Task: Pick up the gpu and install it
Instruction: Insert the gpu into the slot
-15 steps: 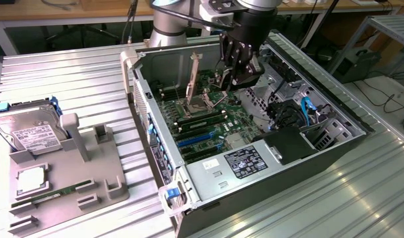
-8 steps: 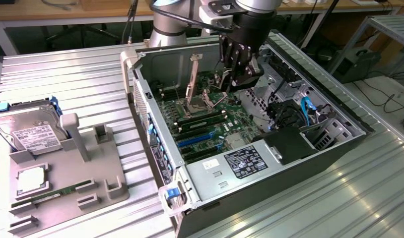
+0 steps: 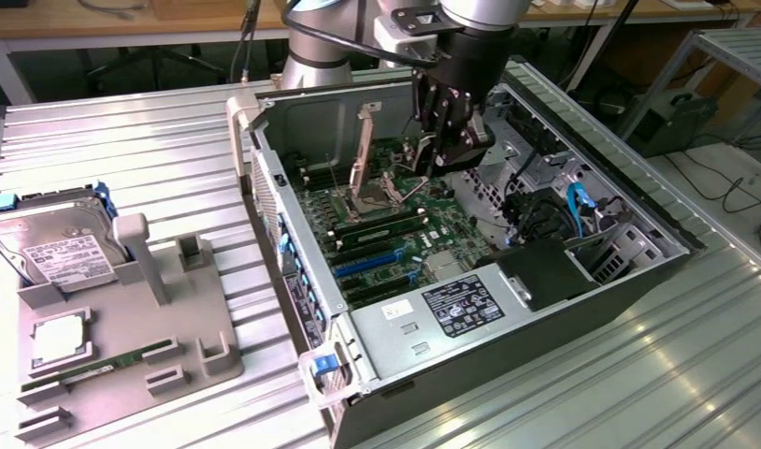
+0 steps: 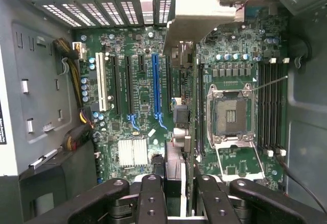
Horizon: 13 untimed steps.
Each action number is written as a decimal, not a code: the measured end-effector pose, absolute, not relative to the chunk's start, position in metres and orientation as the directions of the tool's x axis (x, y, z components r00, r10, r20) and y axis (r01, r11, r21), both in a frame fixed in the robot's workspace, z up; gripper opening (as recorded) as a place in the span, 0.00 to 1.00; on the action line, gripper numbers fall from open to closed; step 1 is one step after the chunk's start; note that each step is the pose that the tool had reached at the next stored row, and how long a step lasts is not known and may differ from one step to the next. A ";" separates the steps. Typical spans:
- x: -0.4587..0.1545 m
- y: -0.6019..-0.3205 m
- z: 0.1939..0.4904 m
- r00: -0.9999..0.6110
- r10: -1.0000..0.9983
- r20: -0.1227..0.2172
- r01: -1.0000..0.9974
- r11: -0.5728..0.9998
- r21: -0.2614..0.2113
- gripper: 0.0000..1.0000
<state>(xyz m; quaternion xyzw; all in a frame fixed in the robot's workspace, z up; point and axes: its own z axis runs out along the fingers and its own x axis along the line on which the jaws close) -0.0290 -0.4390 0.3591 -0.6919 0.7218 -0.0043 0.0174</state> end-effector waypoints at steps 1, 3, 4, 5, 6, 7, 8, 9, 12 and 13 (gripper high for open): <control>-0.029 -0.439 0.359 -0.042 -0.999 -0.019 -0.999 0.042 -0.030 0.28; -0.029 -0.439 0.358 -0.042 -0.999 -0.019 -0.999 0.042 -0.030 0.28; -0.029 -0.439 0.357 -0.042 -0.999 -0.019 -0.999 0.042 -0.030 0.28; -0.029 -0.439 0.356 -0.042 -0.999 -0.019 -0.999 0.043 -0.030 0.28; -0.029 -0.439 0.356 -0.042 -0.999 -0.019 -0.999 0.043 -0.030 0.28; -0.029 -0.439 0.355 -0.042 -0.999 -0.019 -0.999 0.043 -0.030 0.28; -0.029 -0.439 0.355 -0.042 -0.999 -0.019 -0.999 0.042 -0.030 0.28; -0.029 -0.439 0.354 -0.042 -0.999 -0.019 -0.999 0.042 -0.030 0.28; -0.029 -0.439 0.353 -0.042 -0.999 -0.019 -0.999 0.043 -0.030 0.28; -0.029 -0.439 0.352 -0.042 -0.999 -0.019 -0.999 0.042 -0.030 0.28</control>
